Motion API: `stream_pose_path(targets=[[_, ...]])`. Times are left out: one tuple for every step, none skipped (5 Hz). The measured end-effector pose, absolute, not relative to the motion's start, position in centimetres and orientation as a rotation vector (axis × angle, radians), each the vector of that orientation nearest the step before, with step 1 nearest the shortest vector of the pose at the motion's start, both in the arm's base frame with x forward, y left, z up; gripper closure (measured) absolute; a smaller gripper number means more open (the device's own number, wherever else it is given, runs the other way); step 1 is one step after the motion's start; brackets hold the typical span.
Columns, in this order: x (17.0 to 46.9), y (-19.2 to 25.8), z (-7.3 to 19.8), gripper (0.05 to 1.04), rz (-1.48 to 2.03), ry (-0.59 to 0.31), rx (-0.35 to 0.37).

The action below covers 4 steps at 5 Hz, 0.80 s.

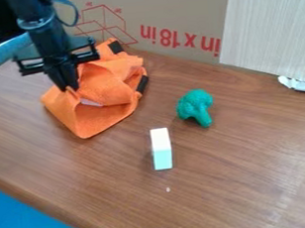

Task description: Unfold the cloth from top to the bottom

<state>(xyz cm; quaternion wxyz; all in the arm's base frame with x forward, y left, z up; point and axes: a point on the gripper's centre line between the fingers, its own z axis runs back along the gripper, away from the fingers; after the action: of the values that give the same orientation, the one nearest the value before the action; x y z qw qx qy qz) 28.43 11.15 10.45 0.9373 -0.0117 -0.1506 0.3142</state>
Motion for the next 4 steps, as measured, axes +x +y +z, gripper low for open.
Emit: stream_pose_path(targets=[[26.0, 10.9, 11.1, 1.020, 0.597, -0.355, -0.058], [24.6, 10.4, 11.4, 1.020, 0.552, -0.374, -0.070], [24.1, 10.2, 11.0, 1.020, 0.543, -0.366, -0.063], [23.5, 9.9, 10.3, 1.020, 0.491, -0.393, -0.023]])
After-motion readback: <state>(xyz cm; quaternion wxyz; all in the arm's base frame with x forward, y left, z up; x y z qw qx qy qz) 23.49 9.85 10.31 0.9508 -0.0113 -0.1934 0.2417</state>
